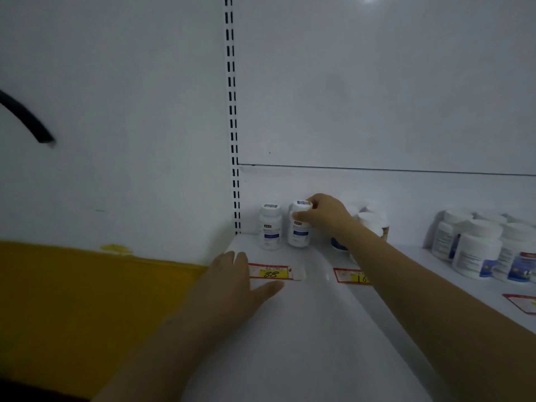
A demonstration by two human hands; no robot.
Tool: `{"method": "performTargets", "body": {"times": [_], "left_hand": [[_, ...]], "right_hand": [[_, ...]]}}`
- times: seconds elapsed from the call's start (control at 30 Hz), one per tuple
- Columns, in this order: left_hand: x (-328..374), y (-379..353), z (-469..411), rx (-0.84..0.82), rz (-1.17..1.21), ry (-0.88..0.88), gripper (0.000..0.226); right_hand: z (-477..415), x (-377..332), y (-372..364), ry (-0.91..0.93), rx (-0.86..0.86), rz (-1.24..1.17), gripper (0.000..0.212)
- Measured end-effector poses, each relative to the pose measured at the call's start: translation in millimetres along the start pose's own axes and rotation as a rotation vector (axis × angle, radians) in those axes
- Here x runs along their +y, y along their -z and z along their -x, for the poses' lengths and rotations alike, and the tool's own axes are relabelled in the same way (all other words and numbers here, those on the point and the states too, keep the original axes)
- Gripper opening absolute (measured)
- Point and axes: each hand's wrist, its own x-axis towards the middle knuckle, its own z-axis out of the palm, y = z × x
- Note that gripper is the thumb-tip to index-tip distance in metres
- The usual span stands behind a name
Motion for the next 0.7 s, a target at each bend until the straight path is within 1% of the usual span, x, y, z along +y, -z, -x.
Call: {"method": "performTargets", "body": {"times": [0.1,0.2,0.37,0.47,0.53,0.6,0.7], "left_hand": [[-3,-11,3,-0.118,-0.049,0.044,0.103],[-4,-16,6,-0.180,-0.092,0.055,0.107],[-2,-17,8,-0.186,-0.143,0.059,0.107],[-1,-16,9,-0.190,-0.148,0.064,0.107],[-1,-16,9,-0.186,-0.149,0.061,0.107],[-2,-17,9,-0.184,-0.149,0.064,0.108],[-2,-18,8,-0.187,-0.147,0.063,0.108]], "right_hand": [[-2,6,-10,0.001,0.002,0.010,0.038],[-5,8,-15,0.015,0.001,0.068,0.039],[-6,4,-14,0.009,-0.011,0.117,0.047],[-8,-12,-9,0.070,0.081,0.161,0.058],[-10,-31,-8,0.158,0.146,0.211,0.055],[-13,-49,-13,0.242,0.126,0.317,0.047],[-13,-58,-32,0.281,-0.019,0.630,0.047]]}}
